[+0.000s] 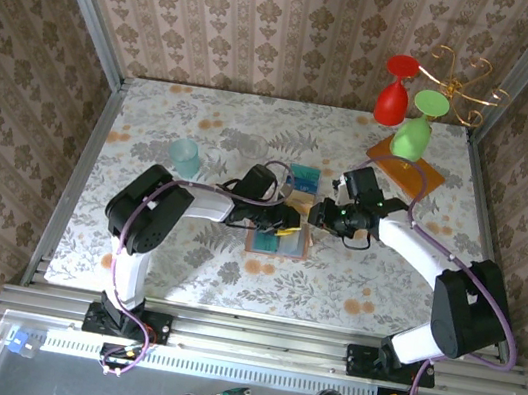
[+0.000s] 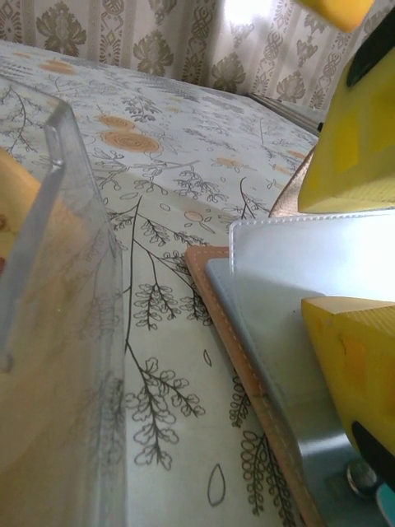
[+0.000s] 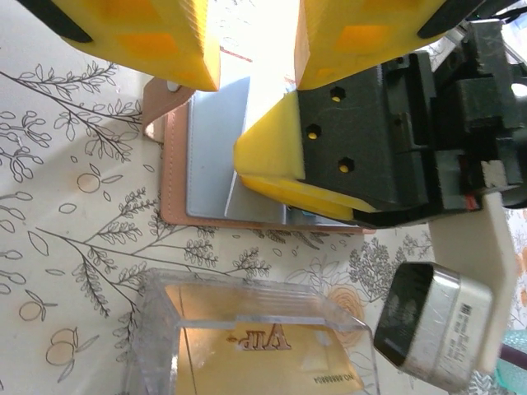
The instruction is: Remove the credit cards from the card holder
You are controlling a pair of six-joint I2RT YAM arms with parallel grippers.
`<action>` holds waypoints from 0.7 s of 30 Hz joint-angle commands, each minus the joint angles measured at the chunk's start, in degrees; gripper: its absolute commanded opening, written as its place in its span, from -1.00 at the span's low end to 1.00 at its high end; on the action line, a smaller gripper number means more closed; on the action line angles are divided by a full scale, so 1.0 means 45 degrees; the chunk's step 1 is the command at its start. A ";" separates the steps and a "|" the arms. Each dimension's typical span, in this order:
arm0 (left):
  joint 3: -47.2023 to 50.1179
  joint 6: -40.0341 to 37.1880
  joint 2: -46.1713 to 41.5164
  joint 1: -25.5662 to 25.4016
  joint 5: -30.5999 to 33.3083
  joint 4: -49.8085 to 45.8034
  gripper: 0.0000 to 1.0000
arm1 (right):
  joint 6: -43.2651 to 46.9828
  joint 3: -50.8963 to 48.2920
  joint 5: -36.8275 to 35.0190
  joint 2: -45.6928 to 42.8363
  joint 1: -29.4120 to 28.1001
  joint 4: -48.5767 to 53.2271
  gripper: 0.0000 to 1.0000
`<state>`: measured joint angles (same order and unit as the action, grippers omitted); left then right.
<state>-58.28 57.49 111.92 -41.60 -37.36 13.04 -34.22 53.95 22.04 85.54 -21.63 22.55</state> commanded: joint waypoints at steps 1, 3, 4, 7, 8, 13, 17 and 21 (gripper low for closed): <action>-0.0406 0.0250 0.0380 -0.0073 -0.0326 0.0317 -0.33 | 0.0241 -0.0193 0.0047 -0.0337 0.0078 0.0345 -0.35; -0.0462 0.0292 0.0439 -0.0090 -0.0364 0.0348 -0.32 | 0.0238 -0.0220 0.0043 -0.0355 0.0074 0.0361 -0.34; -0.0503 0.0309 0.0461 -0.0093 -0.0361 0.0378 -0.32 | 0.0240 -0.0219 0.0041 -0.0393 0.0077 0.0376 -0.33; -0.0651 0.0334 0.0536 -0.0091 -0.0415 0.0404 -0.32 | 0.0233 -0.0213 0.0028 -0.0463 0.0080 0.0400 -0.33; -0.0677 0.0335 0.0535 -0.0091 -0.0425 0.0413 -0.33 | 0.0240 -0.0212 0.0024 -0.0473 0.0087 0.0407 -0.33; -0.0627 0.0334 0.0336 -0.0069 -0.0389 0.0483 -0.35 | 0.0053 -0.0279 0.0257 -0.0369 0.0098 0.0166 -0.33; -0.0210 0.0329 -0.0062 0.0092 -0.0365 0.0589 -0.38 | -0.0293 -0.0342 0.0675 -0.0096 0.0052 -0.0370 -0.35; 0.0415 0.0297 -0.0730 0.0365 -0.0254 0.0675 -0.39 | -0.0453 -0.0032 0.0839 0.0435 -0.0183 -0.0581 -0.36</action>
<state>-58.22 58.54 112.38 -41.01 -38.17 15.11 -35.11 53.04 23.99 85.86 -21.69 21.15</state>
